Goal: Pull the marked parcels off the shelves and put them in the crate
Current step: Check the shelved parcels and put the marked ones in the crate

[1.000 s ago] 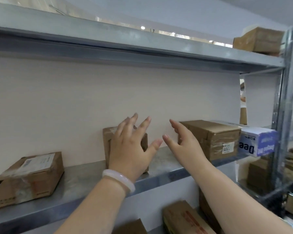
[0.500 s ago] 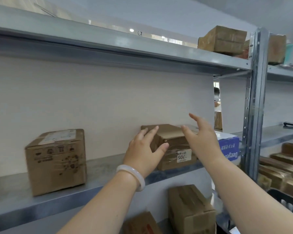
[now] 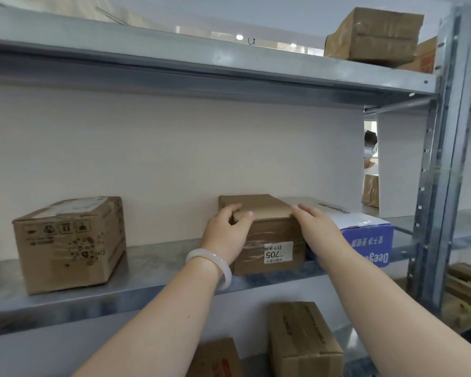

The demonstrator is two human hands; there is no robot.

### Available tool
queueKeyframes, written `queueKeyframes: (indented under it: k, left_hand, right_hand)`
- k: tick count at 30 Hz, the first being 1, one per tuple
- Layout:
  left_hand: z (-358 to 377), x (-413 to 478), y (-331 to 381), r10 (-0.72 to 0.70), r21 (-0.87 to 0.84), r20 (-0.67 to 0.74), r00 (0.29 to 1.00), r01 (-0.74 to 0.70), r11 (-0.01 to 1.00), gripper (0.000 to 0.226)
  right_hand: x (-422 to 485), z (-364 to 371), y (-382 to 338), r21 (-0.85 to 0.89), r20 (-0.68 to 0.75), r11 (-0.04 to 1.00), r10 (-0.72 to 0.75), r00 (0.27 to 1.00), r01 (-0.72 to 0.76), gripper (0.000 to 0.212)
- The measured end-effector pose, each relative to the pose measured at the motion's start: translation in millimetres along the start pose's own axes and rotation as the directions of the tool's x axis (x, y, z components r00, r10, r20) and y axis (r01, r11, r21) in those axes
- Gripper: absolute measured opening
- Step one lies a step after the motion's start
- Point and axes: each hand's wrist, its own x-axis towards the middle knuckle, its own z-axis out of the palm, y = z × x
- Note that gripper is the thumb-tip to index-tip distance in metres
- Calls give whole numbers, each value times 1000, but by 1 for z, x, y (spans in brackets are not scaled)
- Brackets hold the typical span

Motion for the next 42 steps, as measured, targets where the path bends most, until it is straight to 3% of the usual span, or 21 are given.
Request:
queueKeyframes:
  k: [3, 5, 8, 11, 14, 17, 22, 26, 30, 33, 36, 42]
  left_hand:
    - [-1, -4, 1, 8, 18, -13, 1000, -8, 1000, 38]
    - [-2, -9, 1, 29, 17, -38, 999, -28, 999, 37]
    - [-9, -15, 2, 49, 4, -89, 995, -49, 999, 36]
    - [-20, -16, 5, 82, 49, -123, 989, -77, 996, 46]
    - [-32, -17, 9, 71, 87, -110, 991, -62, 994, 61]
    - [-40, -19, 12, 34, 23, -67, 997, -32, 999, 82]
    - [-54, -22, 19, -96, -104, 68, 993, 103, 989, 121]
    - [-65, -24, 15, -118, -75, 50, 992, 121, 990, 137]
    - [-75, -24, 2, -122, -165, 53, 991, 129, 978, 126]
    - [-81, -24, -6, -85, -191, 31, 996, 89, 978, 110]
    - [-87, -24, -8, -33, -199, -63, 997, 20, 980, 99]
    - [-89, -23, 1, -69, 40, 18, 997, 68, 997, 130]
  right_hand:
    - [2, 6, 2, 236, -18, 946, 231, 973, -220, 51]
    - [2, 7, 4, 306, -5, 918, 268, 964, -253, 38]
    - [-3, 9, 2, 297, 37, 941, 159, 987, -162, 27]
    - [-17, 7, -6, 289, 62, 956, -66, 996, 46, 20]
    - [-34, 9, -13, 281, 85, 925, -291, 953, 257, 37]
    - [-50, 17, -14, 220, 97, 894, -418, 904, 390, 51]
    - [-71, 34, -17, -34, 91, 807, -585, 806, 590, 66]
    - [-85, 49, -21, -231, 108, 704, -668, 737, 672, 77]
    - [-95, 59, -22, -303, 132, 646, -700, 702, 701, 76]
    - [-97, 63, -24, -203, 121, 680, -697, 707, 705, 60]
    - [-94, 65, -25, 28, -53, 747, -662, 747, 664, 31]
    - [-97, 73, -27, 30, -106, 752, -653, 750, 658, 30]
